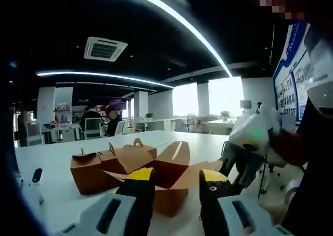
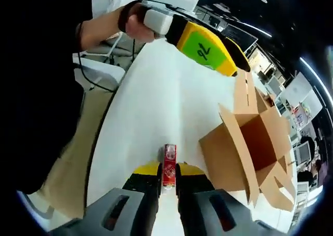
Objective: Pick up one paper box from the group, open the paper box, and remove the item inside
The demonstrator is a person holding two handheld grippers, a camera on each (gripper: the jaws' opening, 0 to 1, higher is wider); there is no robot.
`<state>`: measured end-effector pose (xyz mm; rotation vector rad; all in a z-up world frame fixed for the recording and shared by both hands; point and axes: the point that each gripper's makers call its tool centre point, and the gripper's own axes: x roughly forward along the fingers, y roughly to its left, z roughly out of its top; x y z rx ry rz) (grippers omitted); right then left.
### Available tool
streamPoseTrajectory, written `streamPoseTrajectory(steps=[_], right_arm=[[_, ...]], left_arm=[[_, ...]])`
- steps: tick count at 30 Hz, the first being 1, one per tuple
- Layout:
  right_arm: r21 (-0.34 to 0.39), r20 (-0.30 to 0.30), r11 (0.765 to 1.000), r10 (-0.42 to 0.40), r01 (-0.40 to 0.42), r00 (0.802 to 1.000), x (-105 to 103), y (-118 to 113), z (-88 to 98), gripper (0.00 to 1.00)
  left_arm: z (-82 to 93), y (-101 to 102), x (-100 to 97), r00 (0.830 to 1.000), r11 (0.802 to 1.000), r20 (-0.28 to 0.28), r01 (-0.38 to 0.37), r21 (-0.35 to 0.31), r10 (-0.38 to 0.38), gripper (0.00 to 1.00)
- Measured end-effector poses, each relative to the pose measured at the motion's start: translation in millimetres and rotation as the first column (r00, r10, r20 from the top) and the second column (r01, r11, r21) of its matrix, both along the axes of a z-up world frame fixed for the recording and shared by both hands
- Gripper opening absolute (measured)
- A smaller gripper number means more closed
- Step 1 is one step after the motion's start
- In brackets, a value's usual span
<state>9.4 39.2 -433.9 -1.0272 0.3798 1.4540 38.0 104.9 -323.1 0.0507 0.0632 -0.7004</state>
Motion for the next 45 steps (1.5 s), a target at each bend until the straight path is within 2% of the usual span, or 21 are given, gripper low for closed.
streamPoseTrajectory(steps=[9, 13, 15, 19, 21, 23, 28, 34, 38, 42, 45], right_arm=[[0.024, -0.006, 0.999, -0.033, 0.033, 0.999, -5, 1, 11.1, 0.22], [0.028, -0.005, 0.999, -0.016, 0.016, 1.0, -10, 2, 14.1, 0.23], [0.02, 0.014, 1.0, 0.0, 0.0, 1.0, -12, 1, 15.6, 0.23], [0.03, 0.005, 0.999, 0.014, -0.014, 1.0, -16, -1, 20.4, 0.24], [0.05, -0.011, 0.998, 0.027, -0.027, 1.0, -21, -1, 24.2, 0.24], [0.096, -0.042, 0.992, 0.084, -0.079, 0.996, -33, 1, 29.2, 0.25], [0.274, -0.121, 0.956, 0.14, -0.102, 0.983, -48, 5, 53.4, 0.25], [0.348, -0.176, 0.93, 0.192, -0.121, 0.965, -62, 3, 64.5, 0.25], [0.425, -0.203, 0.897, 0.228, -0.124, 0.952, -71, 6, 78.2, 0.25], [0.54, -0.216, 0.837, 0.246, -0.094, 0.945, -71, 8, 103.9, 0.25], [0.635, -0.23, 0.772, 0.226, -0.03, 0.947, -61, 4, 126.7, 0.25]], left_arm=[[-1.7, 0, -1.2, 1.0, 1.0, -0.003, 0.003, 0.0, -0.003, 0.36], [-1.6, 0, 0.1, 1.0, 1.0, -0.001, 0.007, 0.002, -0.007, 0.36], [-2.1, 0, 2.2, 1.0, 1.0, -0.001, 0.005, 0.003, -0.005, 0.36], [-0.7, 0, 5.1, 1.0, 1.0, 0.001, 0.005, 0.0, -0.005, 0.36], [1.5, -1, 6.1, 1.0, 1.0, 0.008, 0.002, 0.003, -0.002, 0.36], [5.6, -1, 5.7, 1.0, 1.0, 0.02, -0.002, -0.002, 0.002, 0.36], [1.4, -2, 4.4, 1.0, 1.0, 0.006, 0.004, 0.004, -0.004, 0.36], [-0.9, -3, 6.8, 1.0, 1.0, -0.003, -0.001, 0.003, 0.001, 0.36], [5.3, -6, 9.0, 1.0, 1.0, 0.006, -0.009, 0.0, 0.009, 0.36], [7.1, -9, 9.6, 1.0, 1.0, 0.011, -0.002, 0.001, 0.002, 0.36], [5.9, -9, 10.6, 1.0, 1.0, 0.007, 0.002, 0.005, -0.002, 0.36]])
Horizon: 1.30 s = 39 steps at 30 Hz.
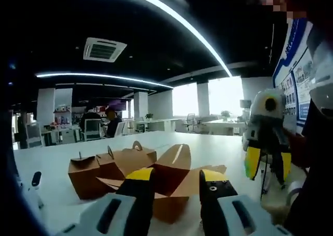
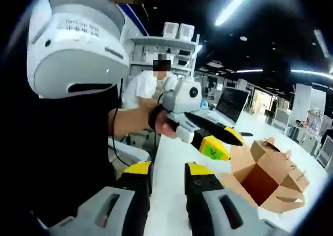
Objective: Pick up one paper box from the group, open the paper box, and remove the item inside
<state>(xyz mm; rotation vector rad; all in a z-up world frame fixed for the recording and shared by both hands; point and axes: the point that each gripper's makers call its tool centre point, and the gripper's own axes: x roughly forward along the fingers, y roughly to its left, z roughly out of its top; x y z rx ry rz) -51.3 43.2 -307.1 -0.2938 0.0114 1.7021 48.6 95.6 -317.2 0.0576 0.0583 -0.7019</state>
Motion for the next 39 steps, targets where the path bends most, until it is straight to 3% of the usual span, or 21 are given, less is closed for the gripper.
streamPoseTrajectory(steps=[4, 10, 15, 21, 26, 28, 33, 36, 39], right_arm=[[0.095, -0.07, 0.994, -0.044, 0.05, 0.997, 11, -5, 12.4, 0.25], [0.216, -0.178, 0.967, -0.096, 0.134, 0.979, 28, -14, 29.4, 0.25], [0.217, -0.19, 0.956, -0.156, 0.196, 0.969, 42, -19, 24.9, 0.25], [0.213, -0.208, 0.947, -0.197, 0.241, 0.958, 50, -21, 20.3, 0.26], [0.242, -0.264, 0.9, -0.298, 0.362, 0.917, 77, -33, 22.3, 0.26], [0.253, -0.294, 0.872, -0.343, 0.419, 0.892, 89, -46, 22.6, 0.26], [0.262, -0.329, 0.831, -0.402, 0.491, 0.855, 101, -72, 17.9, 0.26], [0.233, -0.322, 0.82, -0.443, 0.523, 0.837, 104, -81, 10.9, 0.26], [0.221, -0.321, 0.8, -0.481, 0.558, 0.816, 108, -88, 6.9, 0.26]], left_arm=[[9.7, -7, -5.2, 0.999, 0.996, -0.011, 0.044, -0.079, -0.045, 0.36], [13.9, -6, -5.1, 0.999, 0.997, -0.006, 0.037, -0.067, -0.037, 0.35], [6.8, -8, -3.1, 0.998, 0.996, -0.047, 0.039, -0.086, -0.044, 0.35], [7.9, -5, -2.1, 0.998, 0.995, -0.042, 0.035, -0.094, -0.039, 0.35], [4.2, -2, -0.8, 0.998, 0.996, -0.048, 0.023, -0.091, -0.028, 0.35], [2.9, 0, -1.6, 0.998, 0.996, -0.05, 0.019, -0.087, -0.023, 0.35], [11.1, 1, -7.5, 0.998, 0.991, -0.045, 0.034, -0.127, -0.04, 0.35], [3.3, 11, -0.1, 0.999, 0.999, -0.027, -0.039, -0.003, 0.039, 0.35], [7.8, 9, -3.2, 1.0, 0.999, -0.019, -0.026, -0.021, 0.025, 0.35]])
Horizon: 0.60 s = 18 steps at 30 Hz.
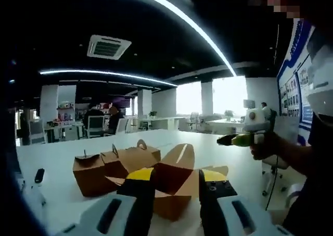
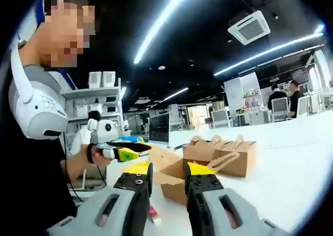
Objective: Pick up one paper box from the group, open the paper box, and remove the item inside
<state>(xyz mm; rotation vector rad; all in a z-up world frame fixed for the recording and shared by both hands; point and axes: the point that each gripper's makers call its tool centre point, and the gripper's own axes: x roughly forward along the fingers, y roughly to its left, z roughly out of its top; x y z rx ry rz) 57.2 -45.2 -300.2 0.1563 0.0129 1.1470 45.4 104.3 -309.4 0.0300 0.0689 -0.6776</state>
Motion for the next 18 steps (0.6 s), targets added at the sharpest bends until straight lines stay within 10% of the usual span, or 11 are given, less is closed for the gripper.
streamPoseTrajectory(steps=[18], right_arm=[[-0.006, 0.026, 0.989, -0.151, 0.151, 0.988, 26, -42, 11.1, 0.27]], left_arm=[[20.7, 32, 4.4, 0.997, 0.998, 0.024, -0.068, -0.013, 0.068, 0.35]])
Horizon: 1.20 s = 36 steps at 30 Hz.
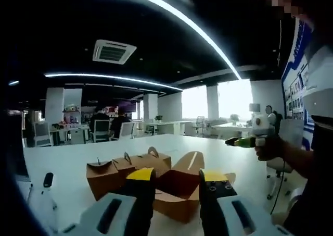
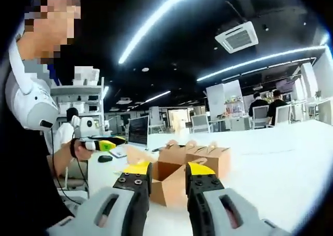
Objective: Pick up one paper box from the group, open the paper box, and remove the item inside
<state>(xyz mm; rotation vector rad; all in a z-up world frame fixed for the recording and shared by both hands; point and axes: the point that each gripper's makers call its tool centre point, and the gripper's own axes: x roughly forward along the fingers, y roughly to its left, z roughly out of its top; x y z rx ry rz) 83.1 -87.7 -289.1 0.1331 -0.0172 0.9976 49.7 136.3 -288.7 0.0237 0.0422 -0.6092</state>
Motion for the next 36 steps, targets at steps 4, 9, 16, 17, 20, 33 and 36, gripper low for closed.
streamPoseTrajectory(steps=[4, 9, 16, 17, 20, 33, 36], right_arm=[[-0.005, 0.02, 1.0, -0.026, 0.026, 0.999, 5, -2, 11.5, 0.26], [-0.005, 0.013, 0.999, -0.039, 0.039, 0.999, 6, -5, 8.9, 0.27], [0.0, -0.029, 0.999, -0.048, 0.048, 0.998, 9, -3, -4.7, 0.27], [-0.003, -0.031, 0.999, -0.049, 0.049, 0.998, 8, -3, -6.8, 0.27], [-0.004, -0.041, 0.999, -0.045, 0.044, 0.998, 7, -4, -13.2, 0.27], [-0.051, -0.038, 0.996, -0.077, 0.075, 0.996, 6, -5, -19.7, 0.27], [-0.054, -0.007, 0.996, -0.074, 0.073, 0.997, 4, -2, -10.0, 0.27]], left_arm=[[6.8, 7, 0.2, 1.0, 1.0, 0.001, -0.022, -0.008, 0.022, 0.35], [8.6, 13, 2.9, 0.998, 0.998, 0.0, -0.058, -0.005, 0.058, 0.35], [3.7, 13, -4.2, 0.996, 0.996, 0.005, -0.084, -0.008, 0.084, 0.35], [1.1, 14, -5.7, 0.996, 0.996, -0.002, -0.085, -0.008, 0.085, 0.35], [-8.1, 20, -9.5, 0.995, 0.995, -0.02, -0.102, 0.006, 0.103, 0.35], [-9.4, 31, -9.1, 0.992, 0.992, -0.025, -0.127, -0.008, 0.127, 0.35], [-5.4, 28, -11.5, 0.993, 0.993, -0.012, -0.114, -0.017, 0.114, 0.35]])
